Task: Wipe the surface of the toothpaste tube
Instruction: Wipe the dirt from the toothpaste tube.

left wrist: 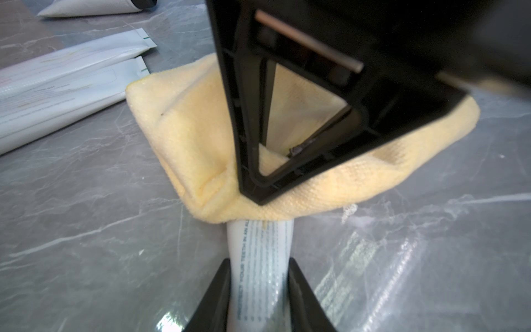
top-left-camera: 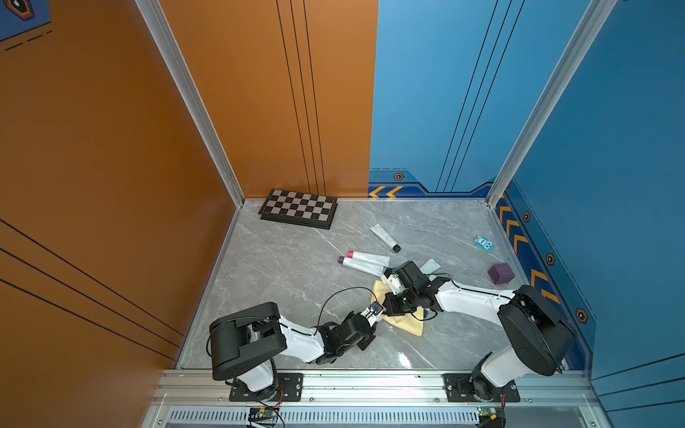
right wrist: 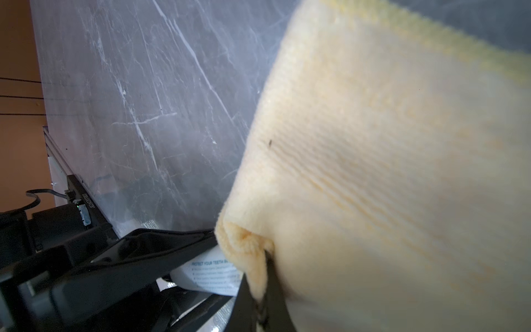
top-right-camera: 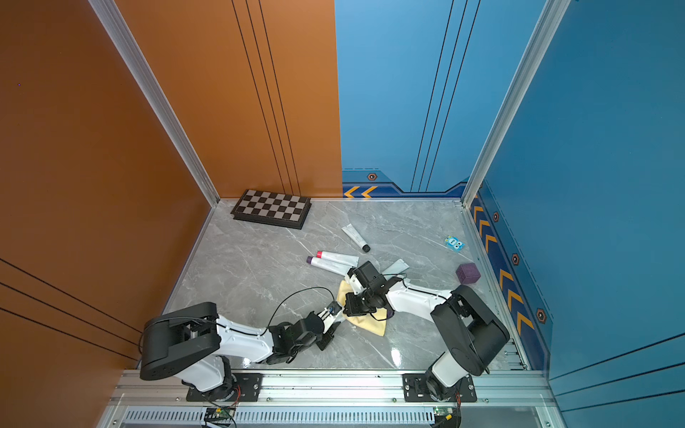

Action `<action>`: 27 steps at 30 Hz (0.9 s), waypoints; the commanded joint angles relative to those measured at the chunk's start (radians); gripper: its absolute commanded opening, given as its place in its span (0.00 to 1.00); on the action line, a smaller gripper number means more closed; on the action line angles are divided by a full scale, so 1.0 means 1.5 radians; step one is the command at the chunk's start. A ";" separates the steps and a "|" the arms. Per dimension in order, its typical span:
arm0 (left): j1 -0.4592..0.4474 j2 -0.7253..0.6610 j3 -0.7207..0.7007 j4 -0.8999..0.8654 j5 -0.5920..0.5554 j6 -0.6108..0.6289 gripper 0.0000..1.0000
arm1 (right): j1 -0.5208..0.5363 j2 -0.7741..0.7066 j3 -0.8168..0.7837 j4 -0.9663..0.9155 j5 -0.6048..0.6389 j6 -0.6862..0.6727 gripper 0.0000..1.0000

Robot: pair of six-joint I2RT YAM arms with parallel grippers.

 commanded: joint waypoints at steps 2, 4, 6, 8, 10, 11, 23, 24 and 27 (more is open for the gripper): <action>0.020 0.009 -0.018 -0.068 -0.019 0.000 0.30 | 0.048 0.013 -0.041 -0.124 -0.061 0.014 0.00; 0.020 0.008 -0.019 -0.068 -0.019 -0.001 0.30 | 0.054 0.012 -0.040 -0.135 -0.046 0.012 0.00; 0.020 0.008 -0.018 -0.068 -0.019 0.000 0.30 | 0.058 0.015 -0.038 -0.149 -0.017 0.005 0.00; 0.019 0.009 -0.018 -0.068 -0.019 -0.001 0.30 | 0.059 0.022 -0.030 -0.179 0.050 -0.006 0.00; 0.021 0.010 -0.017 -0.068 -0.018 0.000 0.30 | 0.060 0.030 -0.017 -0.211 0.135 -0.016 0.00; 0.020 0.010 -0.017 -0.068 -0.018 0.000 0.30 | 0.060 0.032 -0.011 -0.225 0.174 -0.019 0.00; 0.020 0.011 -0.017 -0.067 -0.016 0.000 0.30 | 0.037 0.078 -0.016 -0.065 -0.020 0.035 0.00; 0.020 0.011 -0.017 -0.067 -0.017 -0.001 0.30 | 0.038 0.085 -0.020 -0.044 -0.058 0.042 0.00; 0.020 0.010 -0.017 -0.067 -0.017 -0.001 0.30 | 0.042 0.091 -0.036 -0.019 -0.129 0.052 0.00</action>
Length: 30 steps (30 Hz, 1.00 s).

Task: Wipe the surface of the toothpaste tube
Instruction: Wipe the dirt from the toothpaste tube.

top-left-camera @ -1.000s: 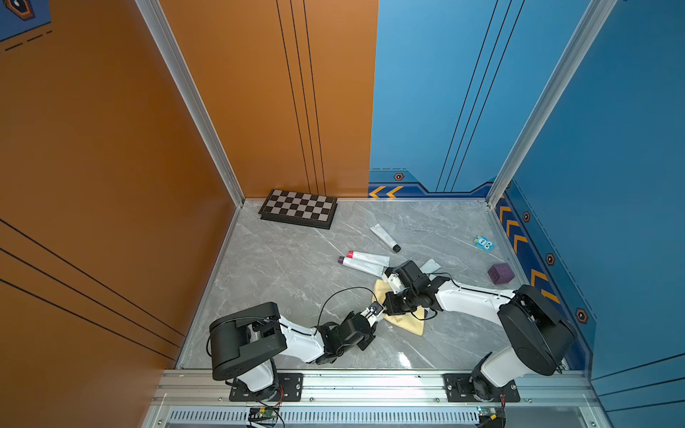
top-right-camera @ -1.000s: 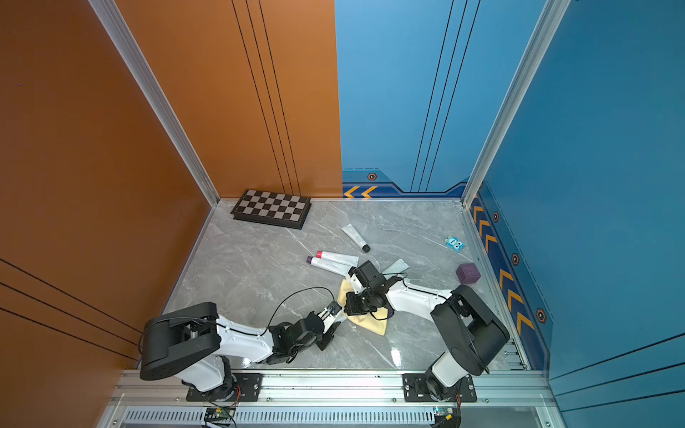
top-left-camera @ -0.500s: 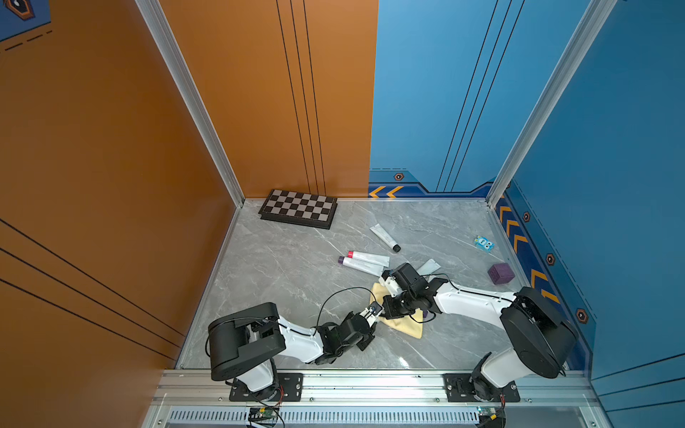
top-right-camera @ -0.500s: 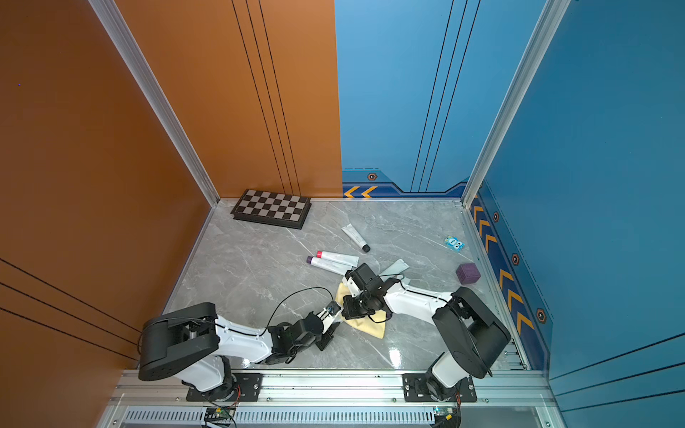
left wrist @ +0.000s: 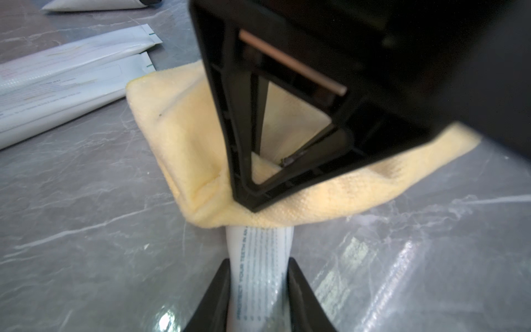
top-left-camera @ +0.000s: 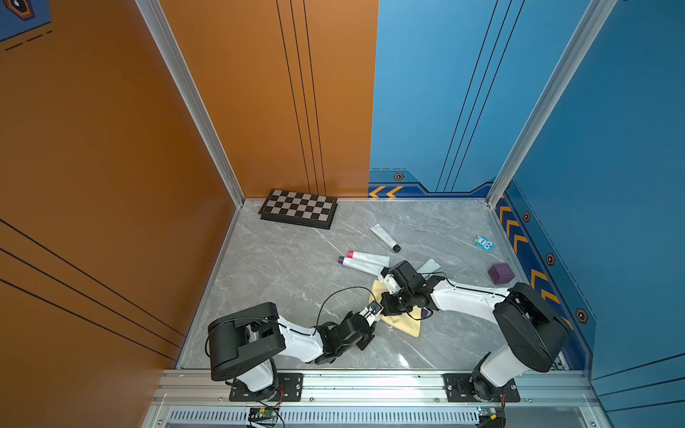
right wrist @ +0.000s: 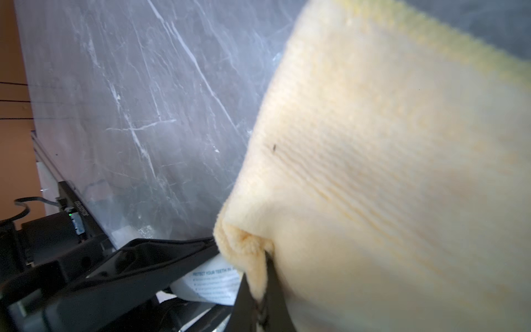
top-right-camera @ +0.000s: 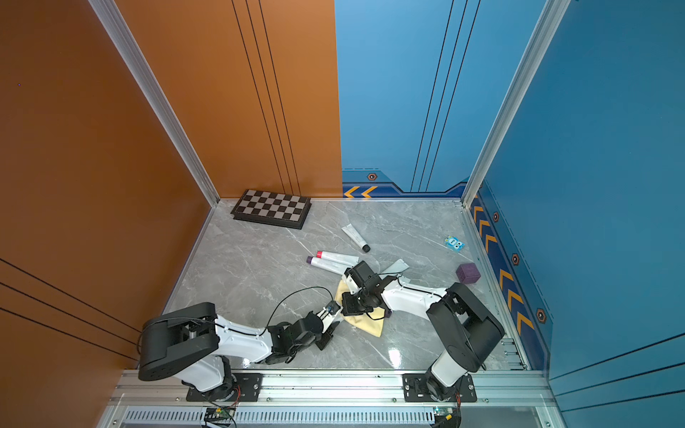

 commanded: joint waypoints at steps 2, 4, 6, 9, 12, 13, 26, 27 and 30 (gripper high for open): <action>0.017 0.016 -0.012 -0.065 -0.018 0.009 0.30 | 0.029 0.052 -0.062 -0.060 -0.130 0.016 0.00; 0.018 0.016 -0.012 -0.065 -0.018 0.008 0.30 | 0.029 0.041 -0.064 -0.093 -0.100 -0.002 0.00; 0.018 0.015 -0.012 -0.065 -0.018 0.008 0.30 | 0.031 0.032 -0.057 -0.152 -0.032 -0.024 0.00; 0.017 0.012 -0.014 -0.065 -0.018 0.007 0.30 | 0.035 0.012 -0.039 -0.232 0.135 -0.046 0.00; 0.018 0.012 -0.014 -0.065 -0.018 0.007 0.30 | 0.035 0.008 -0.028 -0.265 0.267 -0.042 0.00; 0.018 0.013 -0.014 -0.065 -0.017 0.007 0.30 | 0.034 0.008 -0.025 -0.265 0.270 -0.040 0.00; 0.018 0.012 -0.014 -0.065 -0.016 0.008 0.30 | 0.041 0.040 -0.044 -0.091 -0.083 0.002 0.00; 0.019 0.013 -0.015 -0.065 -0.017 0.007 0.30 | 0.048 0.039 -0.049 -0.083 -0.102 0.007 0.00; 0.019 0.012 -0.015 -0.065 -0.018 0.007 0.30 | 0.063 0.032 -0.058 -0.081 -0.134 0.011 0.00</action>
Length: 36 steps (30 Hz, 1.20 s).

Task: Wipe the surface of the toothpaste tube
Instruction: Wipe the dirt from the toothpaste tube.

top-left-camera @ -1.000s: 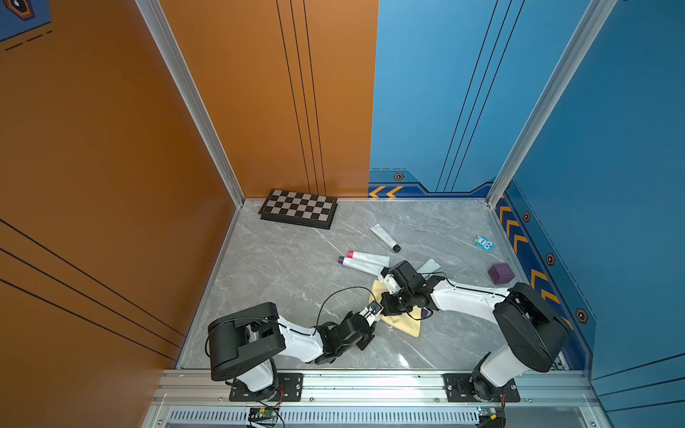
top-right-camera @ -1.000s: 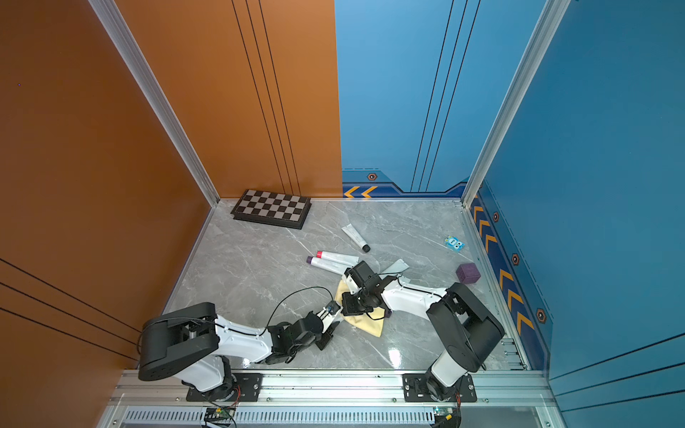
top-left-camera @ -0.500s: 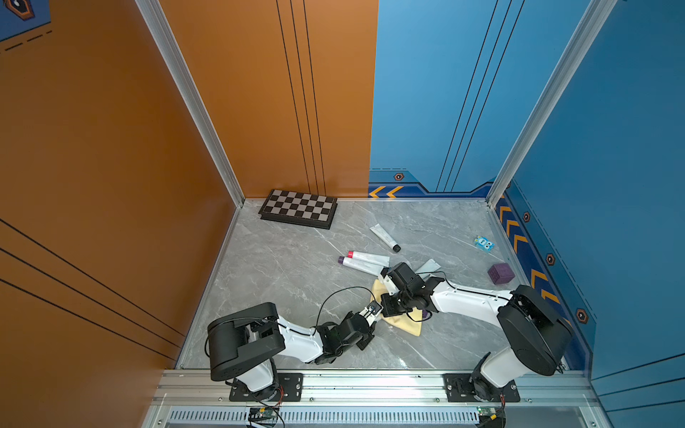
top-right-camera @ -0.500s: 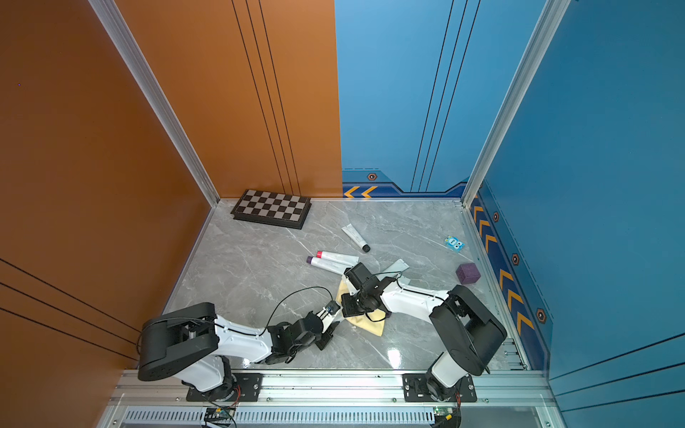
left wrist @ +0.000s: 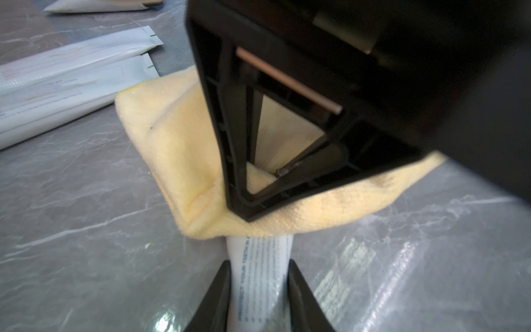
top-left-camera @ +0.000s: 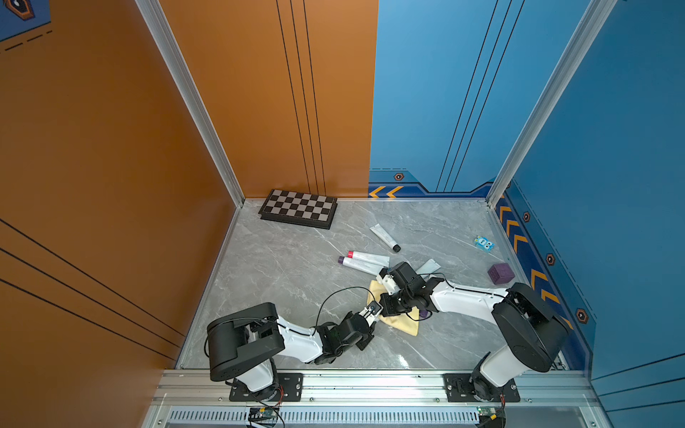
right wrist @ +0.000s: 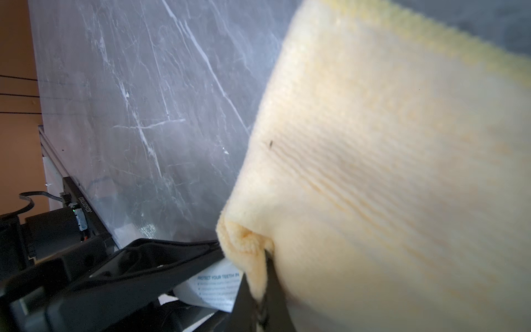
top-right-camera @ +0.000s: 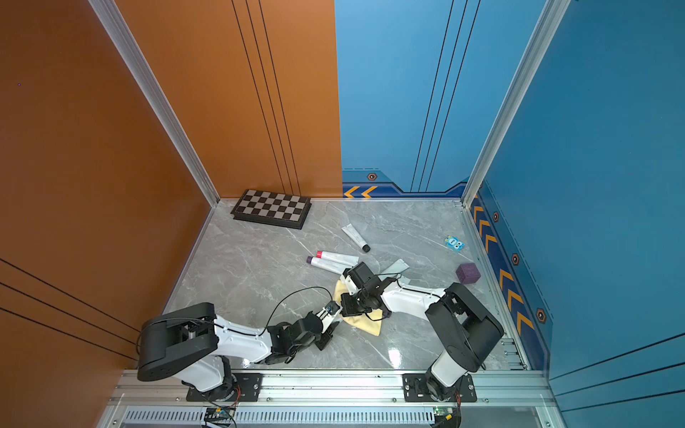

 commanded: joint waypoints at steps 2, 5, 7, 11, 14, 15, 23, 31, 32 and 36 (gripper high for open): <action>0.018 0.016 -0.011 -0.063 -0.018 0.007 0.30 | 0.050 0.034 -0.050 -0.119 -0.117 0.010 0.00; 0.018 0.015 -0.010 -0.063 -0.018 0.007 0.30 | 0.042 0.032 -0.027 -0.208 0.042 -0.020 0.00; 0.018 0.013 -0.012 -0.063 -0.018 0.007 0.30 | 0.034 0.029 -0.020 -0.235 0.134 -0.020 0.00; 0.018 0.010 -0.014 -0.063 -0.020 0.007 0.30 | 0.021 0.022 -0.012 -0.253 0.257 -0.009 0.00; 0.018 0.011 -0.012 -0.063 -0.019 0.007 0.30 | 0.002 0.029 -0.010 -0.251 0.280 -0.008 0.00; 0.017 0.012 -0.013 -0.063 -0.019 0.007 0.30 | -0.004 0.030 -0.010 -0.249 0.276 -0.009 0.00; 0.017 0.010 -0.014 -0.063 -0.018 0.006 0.30 | -0.016 0.014 -0.008 -0.233 0.229 -0.009 0.00; 0.017 0.011 -0.012 -0.063 -0.016 0.006 0.30 | 0.020 0.017 -0.019 -0.173 -0.003 -0.003 0.00; 0.018 0.011 -0.011 -0.063 -0.016 0.006 0.30 | 0.027 0.016 -0.019 -0.174 -0.019 -0.002 0.00; 0.017 0.001 -0.019 -0.060 -0.026 0.004 0.29 | 0.045 0.005 -0.026 -0.177 -0.056 0.001 0.00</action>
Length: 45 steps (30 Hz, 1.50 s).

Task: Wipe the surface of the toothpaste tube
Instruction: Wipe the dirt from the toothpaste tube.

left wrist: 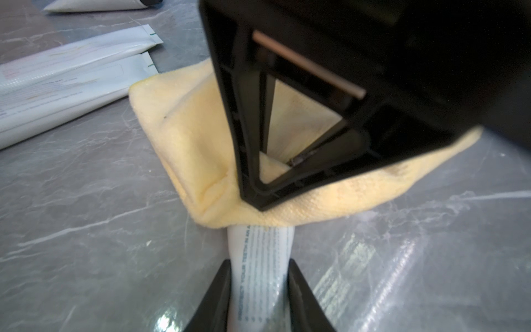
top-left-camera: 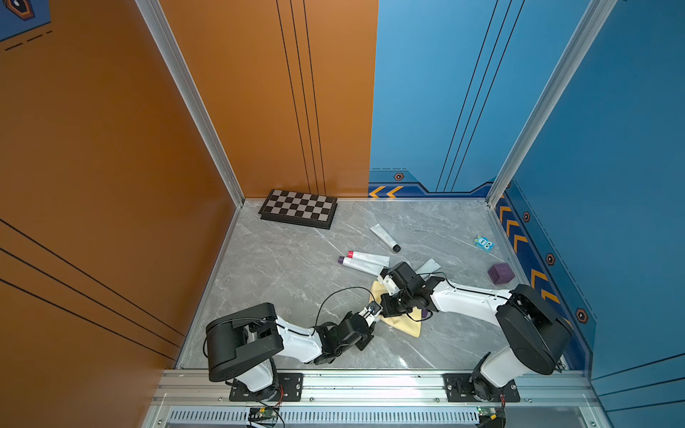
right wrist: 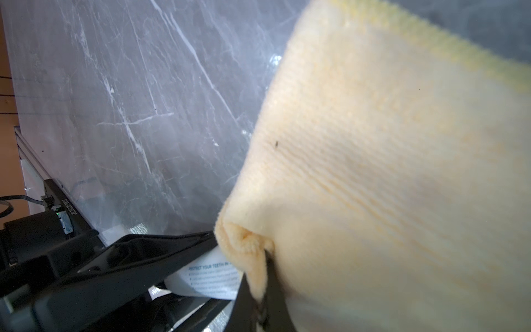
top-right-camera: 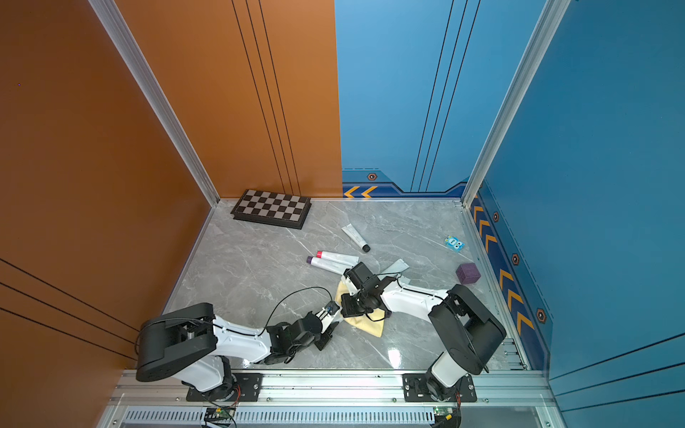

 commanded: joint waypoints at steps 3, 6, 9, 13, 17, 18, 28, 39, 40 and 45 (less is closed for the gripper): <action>0.017 -0.006 -0.027 -0.048 -0.034 0.002 0.30 | 0.037 0.023 -0.044 -0.115 -0.111 0.005 0.00; 0.014 -0.008 -0.025 -0.048 -0.036 0.005 0.29 | 0.036 0.045 -0.029 -0.142 -0.062 -0.011 0.00; -0.001 -0.010 -0.025 -0.048 -0.054 0.011 0.29 | 0.026 0.057 -0.009 -0.202 0.086 -0.023 0.00; -0.004 -0.002 -0.021 -0.048 -0.053 0.011 0.29 | -0.018 0.029 -0.021 -0.215 0.182 -0.006 0.00; -0.010 0.006 -0.019 -0.048 -0.056 0.012 0.29 | -0.104 -0.017 -0.045 -0.196 0.190 0.008 0.00; -0.011 0.007 -0.018 -0.048 -0.058 0.013 0.29 | -0.133 -0.029 -0.054 -0.179 0.165 0.014 0.00; -0.088 0.081 0.021 -0.051 -0.169 0.058 0.29 | -0.298 -0.074 -0.055 -0.101 0.053 0.034 0.00; -0.164 0.154 0.058 -0.052 -0.293 0.084 0.32 | -0.298 -0.057 -0.075 -0.059 0.000 0.036 0.00; -0.165 0.154 0.059 -0.052 -0.295 0.084 0.32 | -0.298 -0.057 -0.077 -0.057 -0.001 0.036 0.00; -0.175 0.161 0.064 -0.052 -0.307 0.087 0.32 | -0.294 -0.055 -0.076 -0.056 -0.005 0.036 0.00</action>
